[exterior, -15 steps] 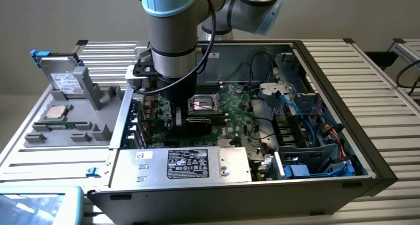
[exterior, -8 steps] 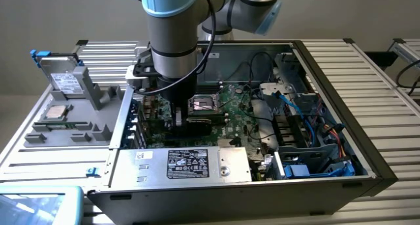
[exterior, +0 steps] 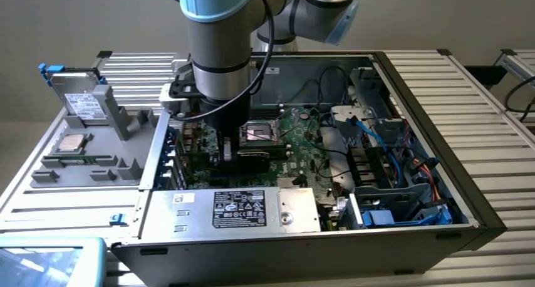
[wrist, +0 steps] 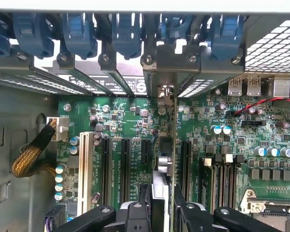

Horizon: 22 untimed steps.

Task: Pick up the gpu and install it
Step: 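Insert the gpu into the slot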

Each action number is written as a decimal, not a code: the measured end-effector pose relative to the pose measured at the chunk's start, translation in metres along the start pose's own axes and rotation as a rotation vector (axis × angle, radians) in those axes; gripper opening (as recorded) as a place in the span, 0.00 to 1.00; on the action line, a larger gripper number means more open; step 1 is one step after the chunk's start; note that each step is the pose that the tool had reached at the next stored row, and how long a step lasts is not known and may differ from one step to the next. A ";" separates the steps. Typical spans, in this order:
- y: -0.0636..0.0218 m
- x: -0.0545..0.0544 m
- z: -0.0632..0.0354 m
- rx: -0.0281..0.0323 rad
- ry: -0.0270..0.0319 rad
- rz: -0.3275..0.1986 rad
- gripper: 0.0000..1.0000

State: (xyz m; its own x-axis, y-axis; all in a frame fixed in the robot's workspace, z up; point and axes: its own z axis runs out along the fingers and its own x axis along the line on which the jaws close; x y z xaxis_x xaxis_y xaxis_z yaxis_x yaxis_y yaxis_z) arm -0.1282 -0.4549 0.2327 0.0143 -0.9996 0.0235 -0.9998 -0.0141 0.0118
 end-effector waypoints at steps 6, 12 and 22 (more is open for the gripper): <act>0.0003 0.000 0.0000 0.0000 0.0002 0.000 0.28; 0.0004 0.000 0.0000 -0.0002 0.0002 0.000 0.28; -0.0002 0.000 0.0001 -0.0008 0.0003 0.000 0.28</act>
State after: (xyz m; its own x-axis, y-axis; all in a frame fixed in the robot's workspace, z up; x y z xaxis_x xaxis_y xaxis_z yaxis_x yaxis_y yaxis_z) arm -0.1280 -0.4550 0.2327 0.0139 -0.9996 0.0238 -0.9998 -0.0137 0.0125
